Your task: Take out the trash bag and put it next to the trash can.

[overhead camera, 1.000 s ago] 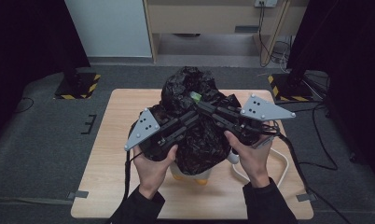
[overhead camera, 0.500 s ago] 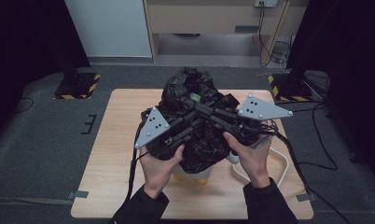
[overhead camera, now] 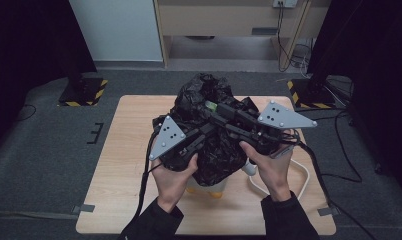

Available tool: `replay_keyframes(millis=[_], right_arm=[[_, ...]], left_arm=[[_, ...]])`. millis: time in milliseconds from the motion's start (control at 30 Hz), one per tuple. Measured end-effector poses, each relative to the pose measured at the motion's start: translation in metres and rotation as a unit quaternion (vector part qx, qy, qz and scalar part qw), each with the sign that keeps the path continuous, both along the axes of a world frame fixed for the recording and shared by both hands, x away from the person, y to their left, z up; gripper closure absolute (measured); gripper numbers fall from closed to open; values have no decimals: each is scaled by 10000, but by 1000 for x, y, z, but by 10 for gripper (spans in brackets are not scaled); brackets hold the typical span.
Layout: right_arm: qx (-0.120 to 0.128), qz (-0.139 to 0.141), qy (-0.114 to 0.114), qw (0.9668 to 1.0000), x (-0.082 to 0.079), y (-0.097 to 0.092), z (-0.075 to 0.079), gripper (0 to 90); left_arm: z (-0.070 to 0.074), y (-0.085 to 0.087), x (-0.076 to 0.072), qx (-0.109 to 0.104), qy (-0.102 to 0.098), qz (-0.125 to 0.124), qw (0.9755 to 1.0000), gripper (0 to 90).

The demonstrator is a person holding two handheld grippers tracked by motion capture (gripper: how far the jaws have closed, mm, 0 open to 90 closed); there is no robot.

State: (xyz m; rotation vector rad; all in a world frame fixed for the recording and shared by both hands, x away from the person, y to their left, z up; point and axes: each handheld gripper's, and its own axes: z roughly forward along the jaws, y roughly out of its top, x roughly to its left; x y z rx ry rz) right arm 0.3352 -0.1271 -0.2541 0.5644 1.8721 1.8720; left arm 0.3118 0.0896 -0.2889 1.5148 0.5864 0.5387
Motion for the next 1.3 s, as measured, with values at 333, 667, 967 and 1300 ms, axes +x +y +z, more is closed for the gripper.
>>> replay_keyframes(millis=[333, 667, 967, 1300], right_arm=[[186, -992, -135, 9948, 4, -24, 3, 363], [248, -1777, -174, 9836, 7, -55, -7, 221], [92, -2168, 72, 9762, 13, -79, -35, 195], [-140, -2529, 360, 9667, 17, -105, -85, 201]], left_arm=[[0, 2, 0, -61, -46, 65, 9999, 893], [4, 6, 1, -155, -88, 133, 9998, 893], [10, 7, 1, -144, -130, 171, 9997, 894], [20, 8, 1, -172, -243, 232, 9993, 894]])
